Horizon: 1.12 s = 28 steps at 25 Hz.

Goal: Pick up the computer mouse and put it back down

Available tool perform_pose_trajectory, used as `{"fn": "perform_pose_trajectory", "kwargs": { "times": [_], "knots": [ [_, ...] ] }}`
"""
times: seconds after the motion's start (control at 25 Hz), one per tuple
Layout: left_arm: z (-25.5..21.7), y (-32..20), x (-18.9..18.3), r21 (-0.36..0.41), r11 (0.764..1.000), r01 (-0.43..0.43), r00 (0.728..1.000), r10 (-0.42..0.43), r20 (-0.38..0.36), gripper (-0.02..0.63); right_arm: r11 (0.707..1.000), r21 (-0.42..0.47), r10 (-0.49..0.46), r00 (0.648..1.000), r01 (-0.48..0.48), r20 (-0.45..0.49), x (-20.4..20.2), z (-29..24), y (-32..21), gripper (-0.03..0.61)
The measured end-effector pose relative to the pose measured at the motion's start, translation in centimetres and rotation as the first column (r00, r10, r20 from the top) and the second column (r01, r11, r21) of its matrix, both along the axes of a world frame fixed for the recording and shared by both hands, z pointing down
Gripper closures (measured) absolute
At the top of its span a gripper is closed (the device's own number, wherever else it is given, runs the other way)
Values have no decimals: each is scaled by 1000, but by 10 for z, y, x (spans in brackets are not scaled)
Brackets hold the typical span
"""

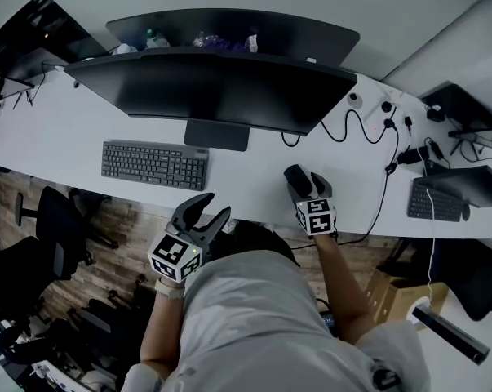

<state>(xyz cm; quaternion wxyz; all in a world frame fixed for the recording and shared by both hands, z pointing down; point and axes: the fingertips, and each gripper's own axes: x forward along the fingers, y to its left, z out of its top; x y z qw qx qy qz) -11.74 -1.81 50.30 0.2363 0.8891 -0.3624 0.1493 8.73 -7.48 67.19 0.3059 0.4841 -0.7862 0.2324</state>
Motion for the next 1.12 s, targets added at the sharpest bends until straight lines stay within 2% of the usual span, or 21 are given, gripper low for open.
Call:
{"fn": "perform_pose_trajectory", "kwargs": {
  "times": [0.32, 0.52, 1.12],
  "knots": [
    [-1, -8, 18, 9, 997, -72, 997, 72, -25, 437, 998, 53, 16, 999, -19, 46, 2, -40, 2, 281],
    [-4, -15, 31, 23, 992, -126, 991, 127, -35, 436, 991, 117, 54, 995, -63, 82, 8, -74, 5, 281],
    [-27, -39, 82, 99, 956, -275, 955, 283, -84, 436, 940, 310, 109, 986, -143, 125, 25, -179, 25, 291]
  ]
}}
